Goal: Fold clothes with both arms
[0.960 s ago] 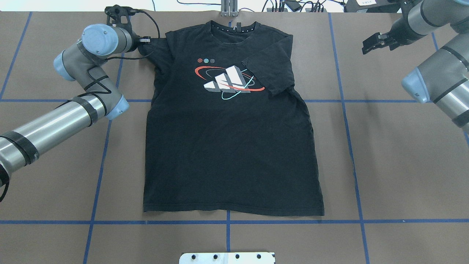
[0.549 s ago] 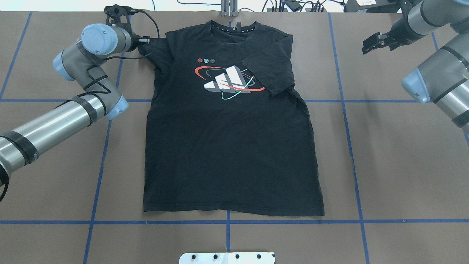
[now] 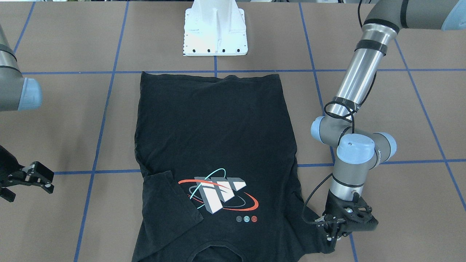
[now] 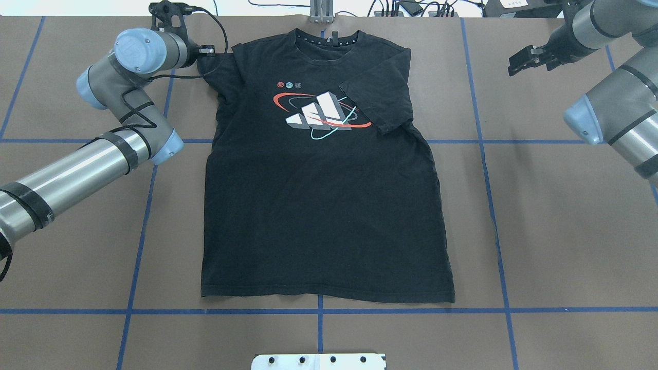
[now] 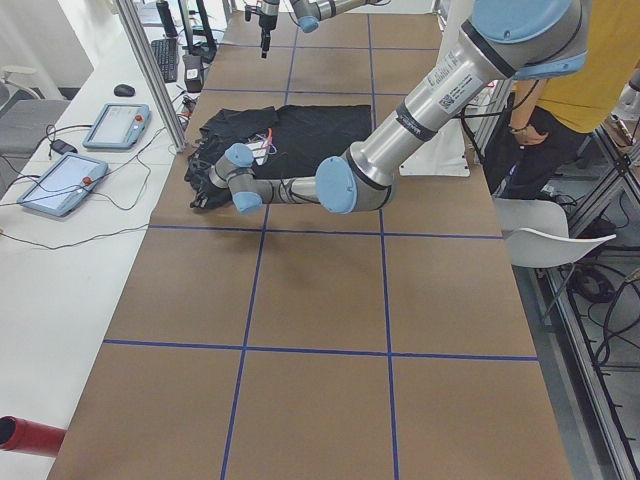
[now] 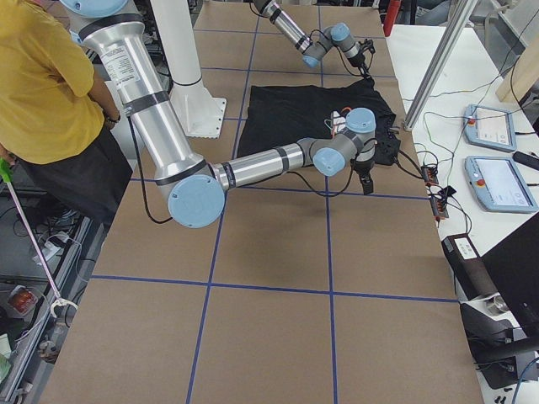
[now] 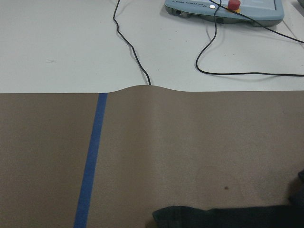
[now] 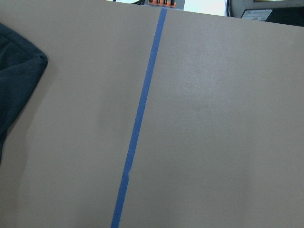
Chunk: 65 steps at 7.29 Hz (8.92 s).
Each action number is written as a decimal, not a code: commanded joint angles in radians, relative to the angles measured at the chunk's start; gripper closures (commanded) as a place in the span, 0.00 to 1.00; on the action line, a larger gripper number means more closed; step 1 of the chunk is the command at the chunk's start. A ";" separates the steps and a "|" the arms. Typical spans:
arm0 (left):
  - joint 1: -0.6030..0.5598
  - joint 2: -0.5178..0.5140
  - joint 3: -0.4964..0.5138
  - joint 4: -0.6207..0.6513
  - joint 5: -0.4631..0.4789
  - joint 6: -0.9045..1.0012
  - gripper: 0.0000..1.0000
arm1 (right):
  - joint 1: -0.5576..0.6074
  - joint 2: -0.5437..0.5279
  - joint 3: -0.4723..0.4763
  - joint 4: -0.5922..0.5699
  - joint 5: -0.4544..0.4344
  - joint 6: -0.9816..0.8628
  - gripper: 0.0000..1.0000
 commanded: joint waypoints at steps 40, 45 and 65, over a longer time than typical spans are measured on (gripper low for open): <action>0.159 0.225 -0.469 -0.056 -0.142 -0.100 1.00 | -0.008 -0.005 -0.008 0.015 -0.042 0.014 0.00; 0.183 0.224 -0.492 -0.056 -0.136 -0.093 0.00 | -0.009 -0.005 -0.008 0.015 -0.042 0.015 0.00; 0.749 0.830 -1.346 0.489 0.189 -0.686 0.11 | -0.802 -0.494 0.788 0.002 -0.699 0.858 0.00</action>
